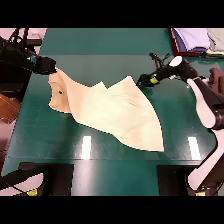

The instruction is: Fold the shirts.

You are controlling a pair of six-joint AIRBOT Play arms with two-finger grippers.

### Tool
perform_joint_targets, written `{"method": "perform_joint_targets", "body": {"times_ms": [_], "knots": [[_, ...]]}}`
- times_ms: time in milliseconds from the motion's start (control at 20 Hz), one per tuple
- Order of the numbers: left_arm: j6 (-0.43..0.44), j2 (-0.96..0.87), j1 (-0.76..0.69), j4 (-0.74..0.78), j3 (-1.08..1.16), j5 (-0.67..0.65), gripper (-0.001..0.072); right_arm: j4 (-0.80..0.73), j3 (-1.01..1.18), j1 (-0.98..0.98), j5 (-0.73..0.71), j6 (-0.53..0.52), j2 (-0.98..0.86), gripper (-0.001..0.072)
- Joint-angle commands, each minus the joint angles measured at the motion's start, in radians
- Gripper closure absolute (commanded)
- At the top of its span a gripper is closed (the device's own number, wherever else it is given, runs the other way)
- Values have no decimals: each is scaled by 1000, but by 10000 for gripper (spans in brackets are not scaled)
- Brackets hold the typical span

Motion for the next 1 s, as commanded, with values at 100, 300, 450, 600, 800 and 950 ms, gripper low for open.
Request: {"method": "perform_joint_targets", "body": {"times_ms": [100,300,450,600,800,950], "knots": [[0,-1,1,-2,-2,2,680,-5,225,70,-10,59,-154,262],[0,-1,1,-2,-2,2,680,104,220,100,-103,76,-189,387],[1,6,1,-8,-2,3,681,129,237,100,-108,66,-178,695],[0,69,1,-6,14,51,681,113,245,64,-90,11,-55,696],[0,205,1,-4,182,55,681,112,245,-38,-56,-30,271,696],[0,306,1,-4,356,68,681,82,245,-127,1,-30,541,696]]}}
